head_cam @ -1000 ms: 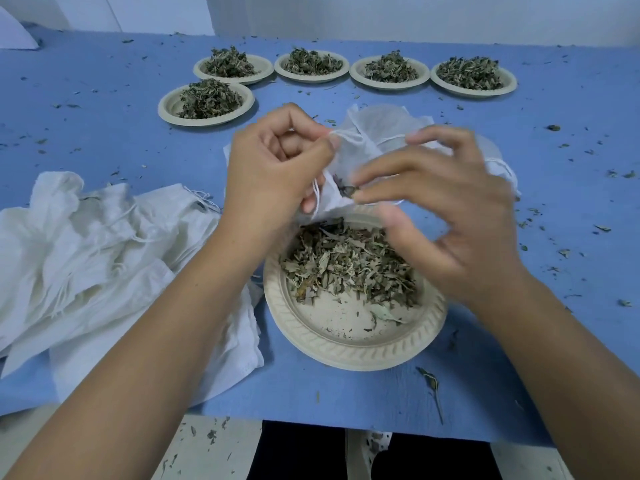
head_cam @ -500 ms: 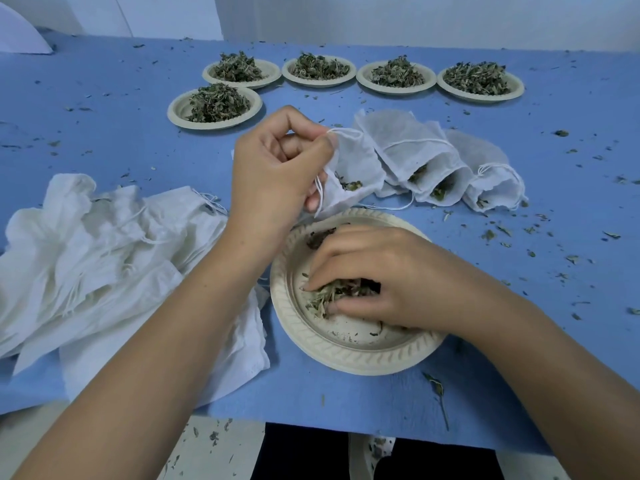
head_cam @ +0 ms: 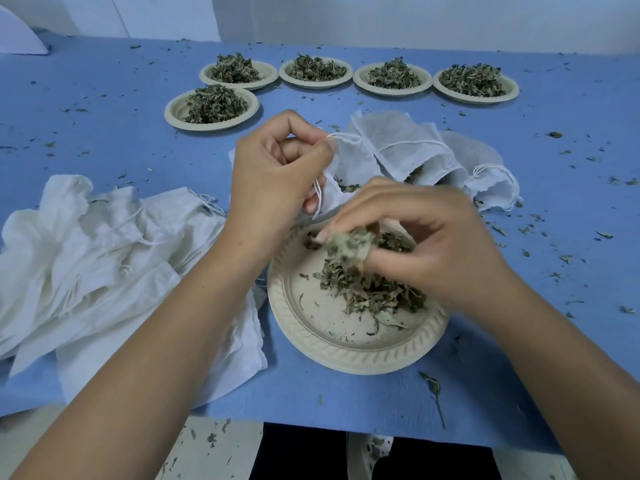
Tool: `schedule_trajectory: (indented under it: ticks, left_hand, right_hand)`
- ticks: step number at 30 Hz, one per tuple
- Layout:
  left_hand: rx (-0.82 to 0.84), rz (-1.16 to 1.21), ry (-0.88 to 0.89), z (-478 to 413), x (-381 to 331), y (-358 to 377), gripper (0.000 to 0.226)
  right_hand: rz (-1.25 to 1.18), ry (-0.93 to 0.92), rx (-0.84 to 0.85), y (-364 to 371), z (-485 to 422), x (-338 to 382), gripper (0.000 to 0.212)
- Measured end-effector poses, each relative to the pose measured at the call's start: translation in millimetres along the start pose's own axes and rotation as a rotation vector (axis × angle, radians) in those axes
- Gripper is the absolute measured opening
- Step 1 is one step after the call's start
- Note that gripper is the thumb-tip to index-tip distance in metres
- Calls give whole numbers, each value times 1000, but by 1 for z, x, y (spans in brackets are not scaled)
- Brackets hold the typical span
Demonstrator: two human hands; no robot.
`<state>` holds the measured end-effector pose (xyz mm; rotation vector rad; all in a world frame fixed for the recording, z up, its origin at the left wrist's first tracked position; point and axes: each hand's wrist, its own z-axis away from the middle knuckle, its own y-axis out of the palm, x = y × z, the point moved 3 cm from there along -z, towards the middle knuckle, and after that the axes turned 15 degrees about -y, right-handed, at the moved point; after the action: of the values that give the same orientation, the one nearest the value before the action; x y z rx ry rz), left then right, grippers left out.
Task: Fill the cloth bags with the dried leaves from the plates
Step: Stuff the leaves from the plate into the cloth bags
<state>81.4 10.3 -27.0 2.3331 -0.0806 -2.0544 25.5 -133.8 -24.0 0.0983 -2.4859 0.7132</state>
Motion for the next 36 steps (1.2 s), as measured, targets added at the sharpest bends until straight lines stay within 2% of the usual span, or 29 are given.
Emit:
schedule_trajectory:
  ticks: [5, 8, 11, 14, 17, 20, 23, 26, 32, 36]
  left_hand:
    - [24, -70, 4, 3, 2, 3, 22]
    - [57, -94, 15, 5, 2, 6, 21]
    - [116, -111, 55, 7, 2, 9, 17]
    - [148, -138, 89, 9, 3, 11, 17]
    - [124, -169, 104, 8, 4, 10, 17]
    - [95, -178, 112, 7, 5, 9, 15]
    - [107, -184, 119, 8, 4, 10, 14]
    - [140, -198, 124, 10, 3, 12, 15]
    - [59, -107, 34, 5, 5, 6, 21]
    - [81, -79, 18, 5, 4, 7, 22]
  right_hand:
    - [-177, 64, -460, -12, 0, -1, 36]
    - [-81, 124, -551, -15, 3, -5, 33]
    - [218, 176, -454, -13, 7, -10, 26]
    - [542, 107, -299, -9, 6, -11, 24]
    - [497, 116, -228, -9, 5, -13, 26]
    - [403, 89, -263, -12, 4, -10, 23]
    - [530, -15, -225, -9, 4, -7, 6]
    - [638, -16, -129, -2, 2, -12, 8]
    - [388, -20, -90, -17, 2, -9, 16]
    - [380, -35, -31, -11, 0, -8, 15]
